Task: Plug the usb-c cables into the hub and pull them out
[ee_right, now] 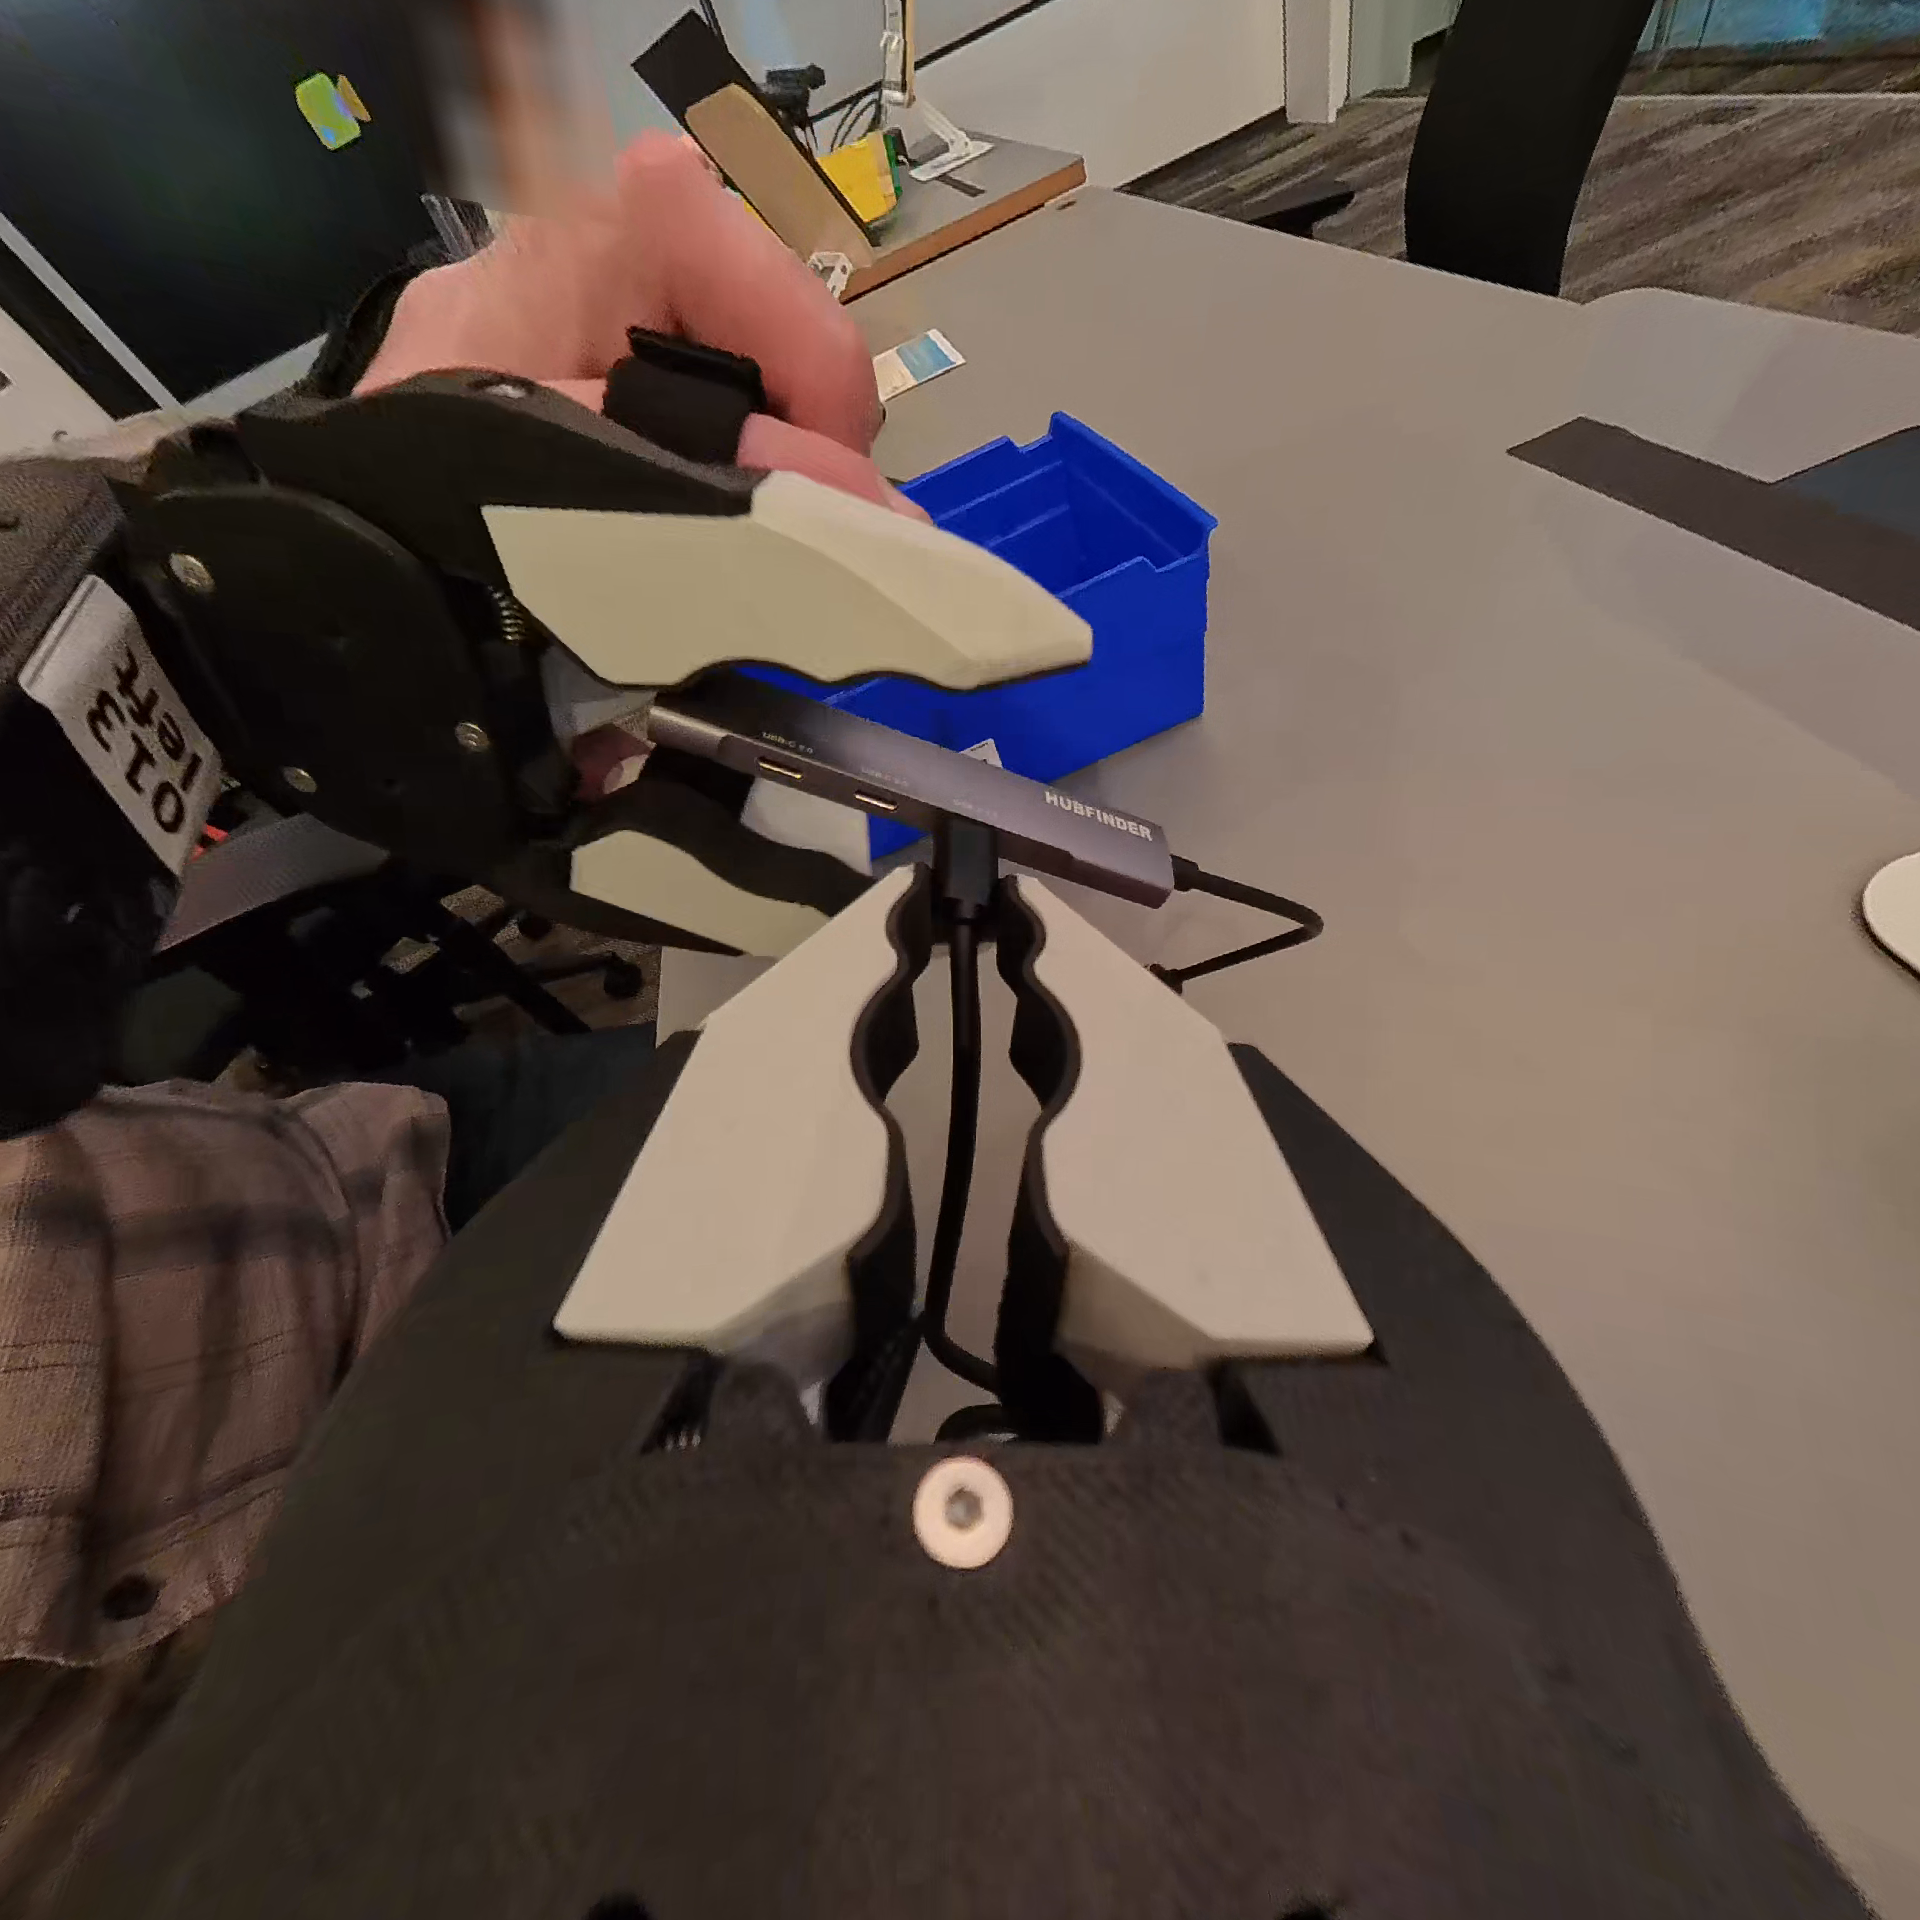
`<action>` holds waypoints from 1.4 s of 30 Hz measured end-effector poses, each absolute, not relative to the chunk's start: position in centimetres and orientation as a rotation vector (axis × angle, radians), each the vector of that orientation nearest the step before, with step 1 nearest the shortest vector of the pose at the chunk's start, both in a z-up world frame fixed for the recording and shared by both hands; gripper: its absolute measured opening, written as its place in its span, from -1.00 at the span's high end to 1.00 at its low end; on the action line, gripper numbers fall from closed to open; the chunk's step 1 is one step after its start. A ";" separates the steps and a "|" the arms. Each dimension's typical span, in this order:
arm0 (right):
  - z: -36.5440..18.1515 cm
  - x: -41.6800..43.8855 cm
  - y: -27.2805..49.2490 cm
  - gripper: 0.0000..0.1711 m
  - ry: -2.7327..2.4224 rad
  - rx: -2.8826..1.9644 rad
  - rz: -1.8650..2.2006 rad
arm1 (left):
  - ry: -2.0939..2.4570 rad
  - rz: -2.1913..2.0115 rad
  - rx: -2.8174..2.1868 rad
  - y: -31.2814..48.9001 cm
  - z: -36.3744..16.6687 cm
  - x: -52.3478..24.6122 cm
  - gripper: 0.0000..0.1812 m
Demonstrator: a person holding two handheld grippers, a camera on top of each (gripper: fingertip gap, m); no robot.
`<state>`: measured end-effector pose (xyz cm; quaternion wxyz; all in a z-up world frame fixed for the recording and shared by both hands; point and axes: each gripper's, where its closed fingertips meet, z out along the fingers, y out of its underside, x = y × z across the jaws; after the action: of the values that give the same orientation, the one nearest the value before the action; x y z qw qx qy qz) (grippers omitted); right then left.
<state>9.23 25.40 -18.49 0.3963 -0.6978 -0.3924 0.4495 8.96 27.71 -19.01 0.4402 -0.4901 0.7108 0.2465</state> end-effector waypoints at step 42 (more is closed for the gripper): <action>-15.5 9.7 24.0 0.89 -1.063 -1.727 0.970 | 1.688 0.488 -1.109 27.8 -16.7 10.7 0.87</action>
<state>9.70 23.98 -15.50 0.4319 -0.6929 -0.4265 0.3892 10.66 27.76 -16.73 0.5069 -0.4601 0.7002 0.2025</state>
